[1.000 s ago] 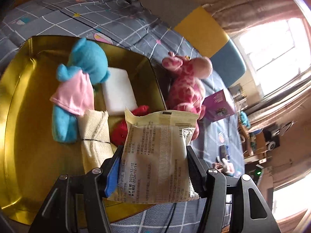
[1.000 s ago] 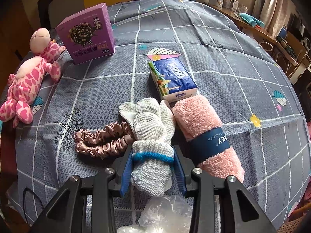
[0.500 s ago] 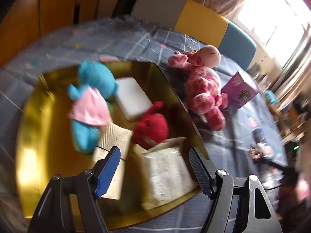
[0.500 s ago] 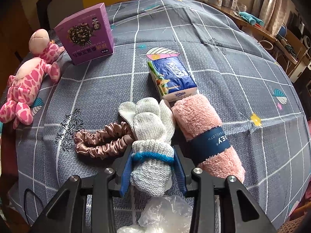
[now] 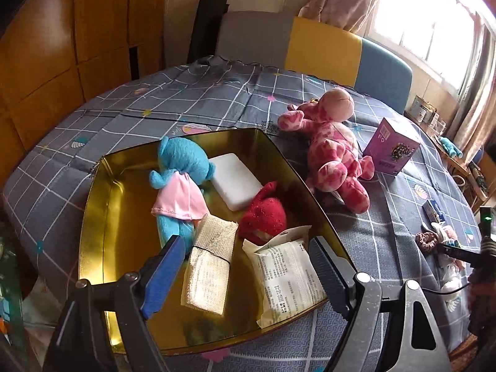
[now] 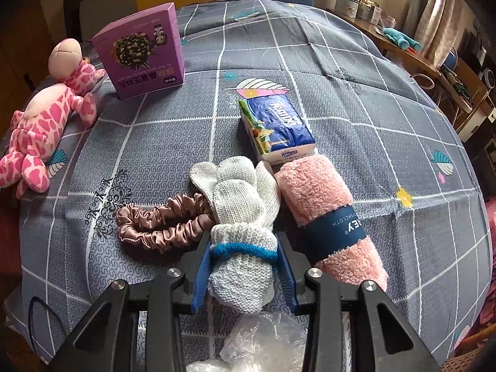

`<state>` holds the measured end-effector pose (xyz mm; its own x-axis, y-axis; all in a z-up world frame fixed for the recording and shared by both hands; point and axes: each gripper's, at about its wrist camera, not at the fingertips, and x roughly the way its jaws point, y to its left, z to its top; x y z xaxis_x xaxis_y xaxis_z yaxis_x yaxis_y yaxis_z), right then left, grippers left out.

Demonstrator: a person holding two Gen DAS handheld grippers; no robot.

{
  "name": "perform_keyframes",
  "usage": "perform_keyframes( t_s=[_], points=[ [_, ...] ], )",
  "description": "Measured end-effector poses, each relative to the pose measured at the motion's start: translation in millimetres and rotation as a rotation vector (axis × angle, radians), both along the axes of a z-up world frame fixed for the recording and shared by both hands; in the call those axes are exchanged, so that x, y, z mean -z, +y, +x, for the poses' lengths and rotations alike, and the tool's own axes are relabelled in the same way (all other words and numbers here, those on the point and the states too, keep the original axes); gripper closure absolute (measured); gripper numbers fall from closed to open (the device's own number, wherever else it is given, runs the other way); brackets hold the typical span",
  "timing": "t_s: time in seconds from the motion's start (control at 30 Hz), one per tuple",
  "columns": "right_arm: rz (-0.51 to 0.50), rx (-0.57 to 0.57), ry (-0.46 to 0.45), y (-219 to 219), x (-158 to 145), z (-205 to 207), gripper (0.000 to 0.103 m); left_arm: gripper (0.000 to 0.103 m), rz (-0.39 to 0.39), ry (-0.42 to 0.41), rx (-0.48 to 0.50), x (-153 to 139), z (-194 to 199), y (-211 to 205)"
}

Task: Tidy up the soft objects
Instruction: 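Carry the white knit glove into the gold tray and open the right gripper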

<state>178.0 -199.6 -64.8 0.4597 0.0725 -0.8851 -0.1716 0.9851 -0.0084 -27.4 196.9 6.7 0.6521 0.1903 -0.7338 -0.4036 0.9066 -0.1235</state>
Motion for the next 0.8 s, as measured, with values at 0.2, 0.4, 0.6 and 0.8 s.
perform_keyframes(
  t_s=[0.2, 0.4, 0.6, 0.8],
  points=[
    [-0.012, -0.003, -0.016, 1.1, -2.9, -1.9, 0.066, 0.02, 0.011, -0.002, -0.005, -0.5, -5.7, -0.5],
    [0.046, 0.012, -0.088, -3.1, -24.8, -9.2, 0.068, 0.02, 0.025, -0.008, -0.014, -1.0, -12.3, 3.3],
    [0.168, -0.053, -0.151, 17.7, -62.2, -27.9, 0.068, 0.02, 0.009, -0.011, -0.027, 1.3, -16.0, 11.6],
    [0.302, -0.27, -0.146, 93.3, -94.1, -56.0, 0.068, 0.02, -0.005, -0.007, -0.041, 5.3, -20.8, 19.2]
  ],
)
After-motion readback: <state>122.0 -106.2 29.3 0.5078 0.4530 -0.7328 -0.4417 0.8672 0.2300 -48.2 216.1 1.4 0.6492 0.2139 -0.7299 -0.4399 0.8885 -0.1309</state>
